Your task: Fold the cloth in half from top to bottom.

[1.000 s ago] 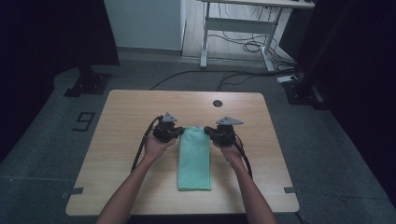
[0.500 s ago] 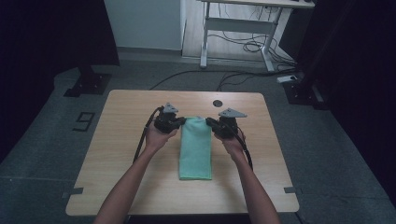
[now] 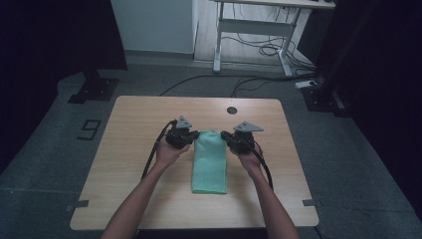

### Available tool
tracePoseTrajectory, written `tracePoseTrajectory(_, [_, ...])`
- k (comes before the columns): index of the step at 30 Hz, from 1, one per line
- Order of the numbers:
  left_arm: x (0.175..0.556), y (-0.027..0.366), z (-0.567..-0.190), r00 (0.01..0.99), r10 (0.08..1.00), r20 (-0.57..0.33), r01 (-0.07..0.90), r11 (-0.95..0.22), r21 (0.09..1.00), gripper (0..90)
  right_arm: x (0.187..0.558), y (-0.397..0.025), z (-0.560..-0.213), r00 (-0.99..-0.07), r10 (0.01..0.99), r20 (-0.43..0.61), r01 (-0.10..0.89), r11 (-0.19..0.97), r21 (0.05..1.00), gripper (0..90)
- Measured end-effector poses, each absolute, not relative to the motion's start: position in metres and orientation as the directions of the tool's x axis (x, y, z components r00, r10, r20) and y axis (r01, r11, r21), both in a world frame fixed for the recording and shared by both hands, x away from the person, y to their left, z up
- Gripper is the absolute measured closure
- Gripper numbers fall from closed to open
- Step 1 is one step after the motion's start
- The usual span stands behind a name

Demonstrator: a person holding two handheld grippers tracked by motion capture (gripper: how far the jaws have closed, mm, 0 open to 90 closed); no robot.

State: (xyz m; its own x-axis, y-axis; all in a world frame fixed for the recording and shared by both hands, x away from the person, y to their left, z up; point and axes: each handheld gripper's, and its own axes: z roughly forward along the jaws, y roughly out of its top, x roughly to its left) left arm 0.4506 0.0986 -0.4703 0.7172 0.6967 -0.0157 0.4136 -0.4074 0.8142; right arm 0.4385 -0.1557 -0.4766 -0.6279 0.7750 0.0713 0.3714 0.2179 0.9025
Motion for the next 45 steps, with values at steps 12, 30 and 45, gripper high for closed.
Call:
tracePoseTrajectory(12, [0.429, 0.098, -0.477, 0.743, 0.669, 0.01, 0.382, -0.438, 0.814, 85.5, 0.419, -0.161, -0.492, -0.655, 0.752, 0.075, 0.377, 0.238, 0.895, 84.7])
tracePoseTrajectory(30, [0.386, 0.103, -0.487, 0.778, 0.627, 0.034, 0.346, -0.473, 0.81, 84.3, 0.388, -0.164, -0.508, -0.702, 0.706, 0.093, 0.377, 0.257, 0.89, 84.4])
tracePoseTrajectory(45, [0.361, 0.107, -0.501, 0.798, 0.601, -0.025, 0.376, -0.465, 0.802, 85.0, 0.361, -0.169, -0.524, -0.728, 0.674, 0.122, 0.389, 0.261, 0.883, 84.2])
